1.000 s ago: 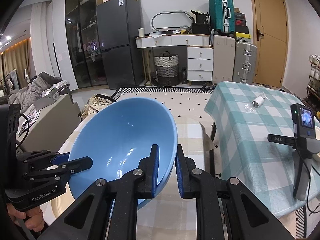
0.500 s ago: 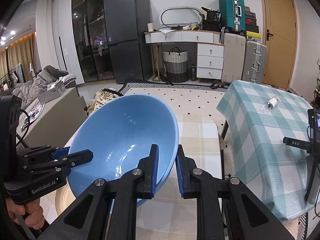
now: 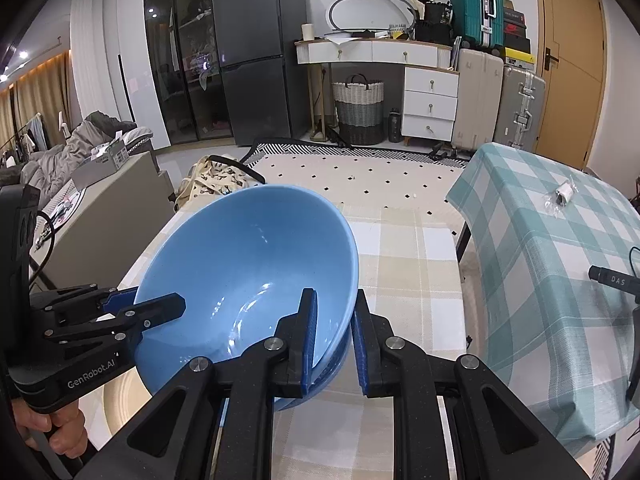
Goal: Organize plates and bowls
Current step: 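Lift the light blue bowl with both grippers and carry it over the nested bowls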
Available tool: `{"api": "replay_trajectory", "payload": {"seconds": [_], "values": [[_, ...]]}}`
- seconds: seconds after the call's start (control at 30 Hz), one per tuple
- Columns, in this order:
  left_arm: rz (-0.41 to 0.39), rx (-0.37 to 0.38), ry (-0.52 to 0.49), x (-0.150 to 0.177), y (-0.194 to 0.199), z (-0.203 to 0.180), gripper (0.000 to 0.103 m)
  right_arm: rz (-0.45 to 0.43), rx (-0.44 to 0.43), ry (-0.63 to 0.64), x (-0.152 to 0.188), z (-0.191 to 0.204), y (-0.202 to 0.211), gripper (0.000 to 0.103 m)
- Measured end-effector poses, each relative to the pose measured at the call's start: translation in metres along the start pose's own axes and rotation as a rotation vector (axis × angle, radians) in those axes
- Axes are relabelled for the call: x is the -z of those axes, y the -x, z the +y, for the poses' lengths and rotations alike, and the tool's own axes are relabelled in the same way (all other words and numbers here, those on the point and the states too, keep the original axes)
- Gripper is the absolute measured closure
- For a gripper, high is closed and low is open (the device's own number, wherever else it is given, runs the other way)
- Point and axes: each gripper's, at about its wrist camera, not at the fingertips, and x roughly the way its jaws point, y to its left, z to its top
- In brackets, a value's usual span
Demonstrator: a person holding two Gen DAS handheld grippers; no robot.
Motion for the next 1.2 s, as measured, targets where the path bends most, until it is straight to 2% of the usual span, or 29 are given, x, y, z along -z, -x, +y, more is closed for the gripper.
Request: {"api": "replay_trajectory", "payload": {"seconds": [0.4, 1.2], "values": [[0.052, -0.052, -0.011, 0.007, -0.025, 0.004, 0.08, 0.066, 0.03, 0.028, 0.01, 0.009, -0.032, 0.086], [0.055, -0.164, -0.095, 0.014, -0.045, 0.0, 0.08, 0.12, 0.107, 0.114, 0.026, 0.019, -0.065, 0.084]]}}
